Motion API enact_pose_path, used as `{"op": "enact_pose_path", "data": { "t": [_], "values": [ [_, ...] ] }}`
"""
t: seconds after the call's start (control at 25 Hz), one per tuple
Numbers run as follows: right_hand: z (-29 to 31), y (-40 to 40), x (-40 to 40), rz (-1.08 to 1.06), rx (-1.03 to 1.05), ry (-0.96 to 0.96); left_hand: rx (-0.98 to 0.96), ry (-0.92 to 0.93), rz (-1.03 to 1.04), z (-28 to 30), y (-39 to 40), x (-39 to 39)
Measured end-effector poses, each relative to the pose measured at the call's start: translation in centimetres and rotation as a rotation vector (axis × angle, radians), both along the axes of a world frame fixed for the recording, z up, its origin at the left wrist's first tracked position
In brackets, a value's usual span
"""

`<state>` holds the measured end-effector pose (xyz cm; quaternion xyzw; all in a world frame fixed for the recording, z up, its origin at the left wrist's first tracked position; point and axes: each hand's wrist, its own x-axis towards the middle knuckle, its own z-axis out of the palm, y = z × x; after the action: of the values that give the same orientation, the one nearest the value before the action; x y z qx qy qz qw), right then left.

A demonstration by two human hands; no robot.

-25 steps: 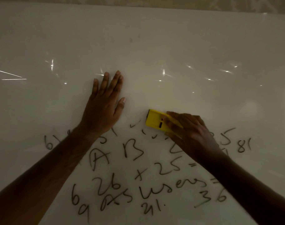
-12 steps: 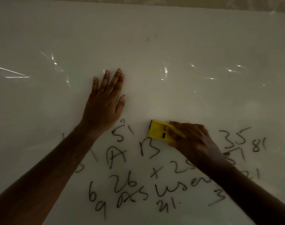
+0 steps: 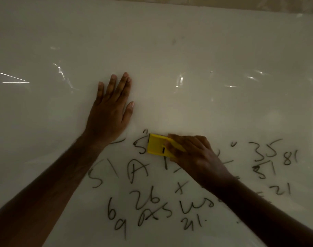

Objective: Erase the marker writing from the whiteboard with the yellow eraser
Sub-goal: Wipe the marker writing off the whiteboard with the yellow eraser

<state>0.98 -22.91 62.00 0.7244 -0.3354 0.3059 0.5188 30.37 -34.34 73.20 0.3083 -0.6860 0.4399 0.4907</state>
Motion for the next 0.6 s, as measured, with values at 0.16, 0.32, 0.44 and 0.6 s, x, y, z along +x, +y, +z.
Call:
{"op": "enact_pose_path", "data": {
  "t": [0.16, 0.32, 0.44, 0.6],
  "values": [
    [2.0, 1.1, -2.7, -0.055, -0.029, 0.028, -0.013, -0.051, 0.026, -0.2, -0.3, 1.4],
    [5.8, -0.9, 1.5, 0.012, -0.106, -0.129, -0.024, -0.041, 0.035, -0.1, -0.4, 1.2],
    [5.2, -2.1, 4.4, 0.030, -0.081, -0.057, -0.046, -0.057, 0.035, 0.0, -0.5, 1.7],
    [2.3, -1.0, 2.1, -0.037, 0.021, 0.126, -0.037, -0.043, 0.018, 0.0, -0.9, 3.4]
  ]
}}
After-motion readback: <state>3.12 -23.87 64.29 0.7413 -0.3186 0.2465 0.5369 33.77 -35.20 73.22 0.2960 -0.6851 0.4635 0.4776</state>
